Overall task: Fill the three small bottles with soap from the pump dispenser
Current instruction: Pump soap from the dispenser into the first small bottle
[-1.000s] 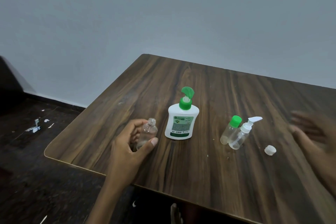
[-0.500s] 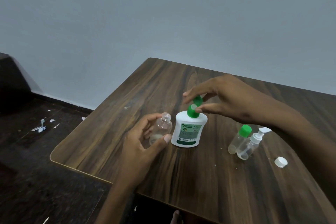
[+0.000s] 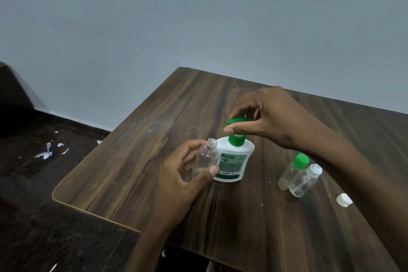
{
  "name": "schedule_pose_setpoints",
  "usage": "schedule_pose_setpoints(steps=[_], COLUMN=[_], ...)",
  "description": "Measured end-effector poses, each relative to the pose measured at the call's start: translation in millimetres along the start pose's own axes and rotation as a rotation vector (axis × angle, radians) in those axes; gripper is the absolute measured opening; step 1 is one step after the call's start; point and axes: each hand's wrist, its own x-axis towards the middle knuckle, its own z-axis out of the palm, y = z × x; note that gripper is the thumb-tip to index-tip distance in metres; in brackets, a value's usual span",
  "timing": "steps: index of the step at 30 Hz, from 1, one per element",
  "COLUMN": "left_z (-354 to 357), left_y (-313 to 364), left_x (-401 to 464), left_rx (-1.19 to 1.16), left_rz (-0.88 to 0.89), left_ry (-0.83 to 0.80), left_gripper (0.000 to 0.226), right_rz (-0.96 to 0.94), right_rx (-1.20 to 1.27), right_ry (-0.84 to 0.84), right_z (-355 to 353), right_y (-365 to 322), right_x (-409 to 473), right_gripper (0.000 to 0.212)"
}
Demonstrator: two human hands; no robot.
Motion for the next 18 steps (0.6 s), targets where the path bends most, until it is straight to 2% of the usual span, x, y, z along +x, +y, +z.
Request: schedule_pose_setpoints(steps=[3,5,10,14,18], left_z=[-0.6,-1.5,-0.1,2.0,-1.2], left_y=[6.2,8.0,8.6,10.2,11.7], left_x=[5.0,9.8,20.8,24.5,28.5], left_rx=[0.101,0.174,0.218,0.205,0.198], left_rz=[0.031,0.063,0.091,0.072,0.099], left_ry=[0.066,0.102,0.089,0.108,0.134], left_gripper=[0.039,0.041,0.049,0.053,0.043], right_rz=[0.018,0.066,0.303,0.413,0.465], right_rx=[0.020,0.082,0.267,0.278,0.257], right_ry=[0.002,0.092,0.231,0.260,0.293], right_z=[-2.3,-2.6,13.3,28.8,38.9], right_y=[2.3,5.2,4.2,1.9,0.9], right_x=[1.2,8.0,35.5,53.7,59.2], right_gripper=[0.043,0.049,0.038,0.038,0.033])
